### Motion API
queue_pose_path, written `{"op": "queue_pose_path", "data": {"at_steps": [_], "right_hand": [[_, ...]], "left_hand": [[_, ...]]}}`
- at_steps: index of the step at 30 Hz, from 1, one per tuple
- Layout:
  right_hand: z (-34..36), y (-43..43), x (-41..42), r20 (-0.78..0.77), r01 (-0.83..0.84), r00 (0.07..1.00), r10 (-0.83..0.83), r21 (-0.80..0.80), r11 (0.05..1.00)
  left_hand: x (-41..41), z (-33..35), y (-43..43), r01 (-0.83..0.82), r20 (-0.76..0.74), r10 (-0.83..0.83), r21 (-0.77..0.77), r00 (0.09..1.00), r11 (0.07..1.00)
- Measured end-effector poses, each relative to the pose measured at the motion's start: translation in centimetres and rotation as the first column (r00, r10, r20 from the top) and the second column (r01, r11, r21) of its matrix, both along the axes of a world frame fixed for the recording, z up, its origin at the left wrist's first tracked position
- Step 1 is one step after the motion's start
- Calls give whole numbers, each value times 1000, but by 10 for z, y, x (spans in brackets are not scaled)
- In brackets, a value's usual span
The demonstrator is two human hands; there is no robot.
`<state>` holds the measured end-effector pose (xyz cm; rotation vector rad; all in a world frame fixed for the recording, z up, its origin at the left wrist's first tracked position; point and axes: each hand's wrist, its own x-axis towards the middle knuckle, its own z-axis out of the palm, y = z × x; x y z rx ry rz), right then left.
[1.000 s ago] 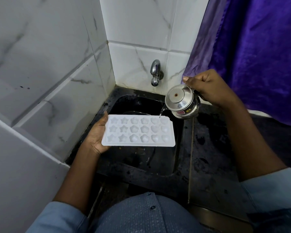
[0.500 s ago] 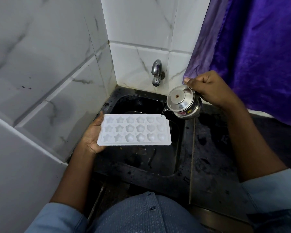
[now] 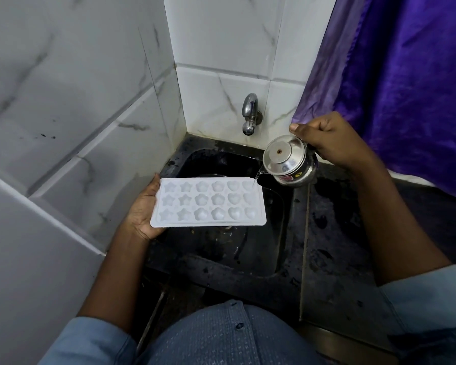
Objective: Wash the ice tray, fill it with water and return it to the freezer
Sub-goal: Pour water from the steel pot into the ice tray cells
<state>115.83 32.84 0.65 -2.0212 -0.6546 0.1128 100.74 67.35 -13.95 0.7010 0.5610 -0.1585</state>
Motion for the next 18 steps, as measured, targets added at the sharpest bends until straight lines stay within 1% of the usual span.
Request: {"op": "queue_pose_path", "data": {"at_steps": [13,18], "right_hand": [[-1,-1,0,-9,-17,1000,17,11,1000],[-1,-3,-6,-7,-37,999,37,9,999]], "left_hand": [[0,2,1,-4,-12,4,2,1000,1000],[2,3,1,-36,-14,36,6,999,999]]}}
